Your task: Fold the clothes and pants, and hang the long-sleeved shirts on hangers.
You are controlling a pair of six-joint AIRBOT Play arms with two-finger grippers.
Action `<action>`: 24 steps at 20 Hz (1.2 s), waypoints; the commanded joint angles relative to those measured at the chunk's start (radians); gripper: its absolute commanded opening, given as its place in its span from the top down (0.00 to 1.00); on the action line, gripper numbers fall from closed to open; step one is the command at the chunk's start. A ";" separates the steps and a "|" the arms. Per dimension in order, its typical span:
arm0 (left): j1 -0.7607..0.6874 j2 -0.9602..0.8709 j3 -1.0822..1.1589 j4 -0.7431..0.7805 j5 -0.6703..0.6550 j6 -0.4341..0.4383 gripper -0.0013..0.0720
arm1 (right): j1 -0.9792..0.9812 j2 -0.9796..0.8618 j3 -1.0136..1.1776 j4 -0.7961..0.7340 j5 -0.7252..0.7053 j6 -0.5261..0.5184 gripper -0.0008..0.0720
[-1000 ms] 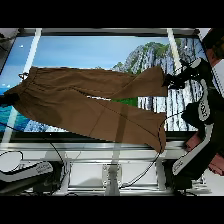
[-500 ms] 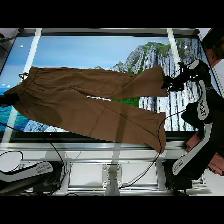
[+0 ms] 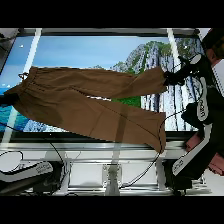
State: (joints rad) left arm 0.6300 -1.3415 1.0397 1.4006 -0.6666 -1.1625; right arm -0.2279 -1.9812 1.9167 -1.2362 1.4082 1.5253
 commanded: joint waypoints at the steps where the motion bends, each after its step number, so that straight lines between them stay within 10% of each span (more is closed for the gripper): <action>1: 0.012 0.031 0.001 0.020 0.001 -0.013 0.93 | 0.001 0.070 0.040 -0.056 0.087 -0.009 0.97; 5: 0.071 0.069 0.001 0.064 -0.007 -0.029 0.93 | 0.010 0.139 0.003 -0.131 0.238 -0.062 0.97; 22: 0.125 -0.034 -0.002 0.053 -0.089 -0.028 0.93 | 0.067 0.890 -1.201 -0.141 -0.454 0.002 0.97; 23: 0.125 -0.034 -0.002 0.053 -0.089 -0.028 0.93 | 0.067 0.887 -1.205 -0.141 -0.461 0.006 0.93; 24: 0.125 -0.034 -0.002 0.053 -0.089 -0.028 0.93 | 0.067 0.888 -1.204 -0.145 -0.476 0.006 0.67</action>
State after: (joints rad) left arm 0.7540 -1.3716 1.0374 1.4593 -0.7547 -1.1904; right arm -0.1623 -1.1347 0.7895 -1.3724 1.0134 1.5066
